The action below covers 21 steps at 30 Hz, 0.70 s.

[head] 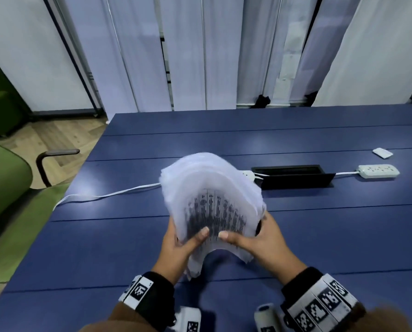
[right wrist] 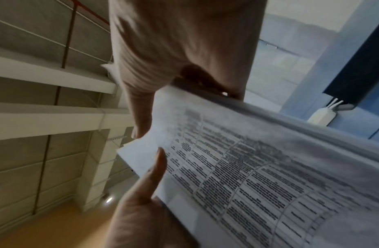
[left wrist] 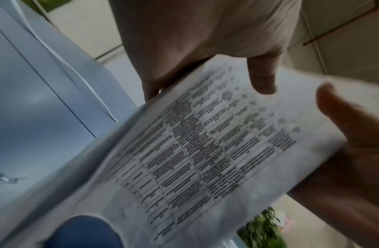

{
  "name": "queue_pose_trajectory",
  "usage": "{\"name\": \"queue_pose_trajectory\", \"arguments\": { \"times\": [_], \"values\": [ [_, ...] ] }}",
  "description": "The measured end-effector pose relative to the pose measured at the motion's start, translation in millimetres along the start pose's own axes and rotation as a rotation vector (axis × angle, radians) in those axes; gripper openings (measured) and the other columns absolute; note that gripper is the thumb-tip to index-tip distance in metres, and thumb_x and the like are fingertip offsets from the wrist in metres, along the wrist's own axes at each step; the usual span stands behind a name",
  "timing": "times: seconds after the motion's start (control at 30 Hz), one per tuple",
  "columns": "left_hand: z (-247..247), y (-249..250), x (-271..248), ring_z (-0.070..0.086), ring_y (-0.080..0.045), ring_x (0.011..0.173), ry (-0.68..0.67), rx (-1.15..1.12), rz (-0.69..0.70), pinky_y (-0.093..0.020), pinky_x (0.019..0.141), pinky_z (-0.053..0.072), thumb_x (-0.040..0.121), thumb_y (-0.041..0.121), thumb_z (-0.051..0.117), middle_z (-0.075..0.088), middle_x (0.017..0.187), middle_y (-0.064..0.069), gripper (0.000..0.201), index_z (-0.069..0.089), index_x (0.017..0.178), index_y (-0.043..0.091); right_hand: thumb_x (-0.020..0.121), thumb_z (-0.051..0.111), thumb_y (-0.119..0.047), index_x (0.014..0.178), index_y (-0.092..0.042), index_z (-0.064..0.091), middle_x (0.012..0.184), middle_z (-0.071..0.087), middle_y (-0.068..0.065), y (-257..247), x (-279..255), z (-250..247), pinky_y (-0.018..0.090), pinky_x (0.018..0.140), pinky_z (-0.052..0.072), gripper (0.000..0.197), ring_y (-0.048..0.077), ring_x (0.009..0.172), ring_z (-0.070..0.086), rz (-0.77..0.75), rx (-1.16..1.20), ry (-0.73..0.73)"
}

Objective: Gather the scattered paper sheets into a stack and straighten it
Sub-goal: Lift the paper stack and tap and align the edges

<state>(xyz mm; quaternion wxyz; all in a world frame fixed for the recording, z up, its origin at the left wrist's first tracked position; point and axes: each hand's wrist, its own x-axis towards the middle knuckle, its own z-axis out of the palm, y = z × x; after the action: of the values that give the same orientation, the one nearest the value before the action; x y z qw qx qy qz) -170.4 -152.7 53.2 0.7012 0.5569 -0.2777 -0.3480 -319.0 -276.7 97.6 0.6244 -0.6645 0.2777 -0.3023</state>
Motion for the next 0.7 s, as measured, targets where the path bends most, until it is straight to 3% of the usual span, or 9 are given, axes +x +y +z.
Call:
{"name": "queue_pose_trajectory", "arguments": {
  "times": [0.07, 0.2, 0.27, 0.33, 0.37, 0.47, 0.53, 0.6, 0.7],
  "values": [
    [1, 0, 0, 0.063, -0.025, 0.117, -0.022, 0.027, -0.003, -0.035, 0.097, 0.052, 0.065, 0.034, 0.082, 0.068, 0.123, -0.009, 0.078, 0.052, 0.13, 0.003, 0.056, 0.09, -0.005, 0.133, -0.014, 0.048, 0.125, 0.064, -0.008, -1, 1, 1, 0.021, 0.1, 0.046, 0.088, 0.005, 0.118, 0.058, 0.009, -0.02, -0.008],
    [0, -5, -2, 0.062, -0.019, 0.118, -0.019, -0.015, -0.006, -0.027, 0.093, 0.051, 0.064, 0.041, 0.085, 0.066, 0.127, -0.005, 0.089, 0.047, 0.137, 0.008, 0.056, 0.092, -0.015, 0.124, -0.004, 0.054, 0.111, 0.071, 0.008, 4, 22, -6, 0.047, 0.095, 0.052, 0.079, 0.02, 0.104, 0.068, 0.088, 0.111, 0.11],
    [5, -6, -1, 0.061, -0.018, 0.12, -0.016, -0.023, -0.026, -0.029, 0.097, 0.049, 0.069, 0.035, 0.079, 0.065, 0.128, -0.004, 0.078, 0.048, 0.136, 0.01, 0.063, 0.086, -0.002, 0.127, -0.006, 0.051, 0.116, 0.069, 0.006, 2, 18, 5, 0.033, 0.095, 0.053, 0.073, 0.011, 0.104, 0.067, 0.077, 0.036, 0.064],
    [10, -5, 0, 0.064, -0.015, 0.114, -0.009, -0.024, -0.037, -0.026, 0.094, 0.051, 0.074, 0.026, 0.075, 0.07, 0.12, -0.001, 0.057, 0.057, 0.126, 0.011, 0.07, 0.081, 0.001, 0.131, -0.012, 0.049, 0.122, 0.064, -0.004, -5, 12, 17, 0.013, 0.091, 0.048, 0.07, 0.0, 0.109, 0.062, 0.033, -0.088, 0.008],
    [10, -3, 1, 0.066, -0.013, 0.111, 0.002, -0.026, -0.039, -0.023, 0.09, 0.053, 0.077, 0.02, 0.073, 0.071, 0.117, 0.001, 0.047, 0.06, 0.121, 0.012, 0.074, 0.078, 0.001, 0.13, -0.015, 0.05, 0.12, 0.064, -0.009, -2, 14, 17, 0.009, 0.089, 0.046, 0.065, -0.002, 0.107, 0.061, 0.019, -0.117, 0.002],
    [8, 3, 5, 0.068, -0.007, 0.104, -0.017, -0.042, -0.023, -0.016, 0.079, 0.053, 0.085, 0.003, 0.069, 0.073, 0.111, 0.007, 0.039, 0.059, 0.121, 0.011, 0.081, 0.072, -0.004, 0.12, -0.013, 0.058, 0.101, 0.068, -0.006, 7, 34, 8, 0.027, 0.092, 0.053, 0.042, 0.011, 0.094, 0.065, 0.122, -0.057, 0.149],
    [10, 2, 5, 0.068, -0.007, 0.104, -0.012, -0.023, -0.029, -0.015, 0.08, 0.052, 0.084, 0.001, 0.067, 0.073, 0.112, 0.007, 0.044, 0.056, 0.126, 0.006, 0.083, 0.072, -0.014, 0.117, -0.016, 0.059, 0.099, 0.068, -0.005, 12, 38, 6, 0.034, 0.094, 0.052, 0.036, 0.016, 0.099, 0.066, 0.16, -0.161, 0.148],
    [12, -1, 5, 0.065, -0.013, 0.111, -0.014, 0.003, -0.041, -0.019, 0.086, 0.052, 0.081, 0.007, 0.075, 0.071, 0.119, 0.001, 0.054, 0.054, 0.13, 0.005, 0.083, 0.072, -0.017, 0.118, -0.025, 0.054, 0.103, 0.068, -0.011, 8, 32, 15, 0.031, 0.096, 0.051, 0.04, 0.008, 0.098, 0.066, 0.145, -0.225, 0.052],
    [9, 1, 8, 0.066, -0.014, 0.111, 0.024, -0.015, -0.042, -0.023, 0.09, 0.053, 0.083, 0.009, 0.07, 0.071, 0.117, 0.001, 0.043, 0.06, 0.124, 0.011, 0.077, 0.078, -0.023, 0.124, -0.027, 0.052, 0.11, 0.068, -0.012, 9, 24, 19, 0.02, 0.088, 0.053, 0.054, 0.0, 0.095, 0.065, 0.134, -0.208, 0.02]
  ]
}}
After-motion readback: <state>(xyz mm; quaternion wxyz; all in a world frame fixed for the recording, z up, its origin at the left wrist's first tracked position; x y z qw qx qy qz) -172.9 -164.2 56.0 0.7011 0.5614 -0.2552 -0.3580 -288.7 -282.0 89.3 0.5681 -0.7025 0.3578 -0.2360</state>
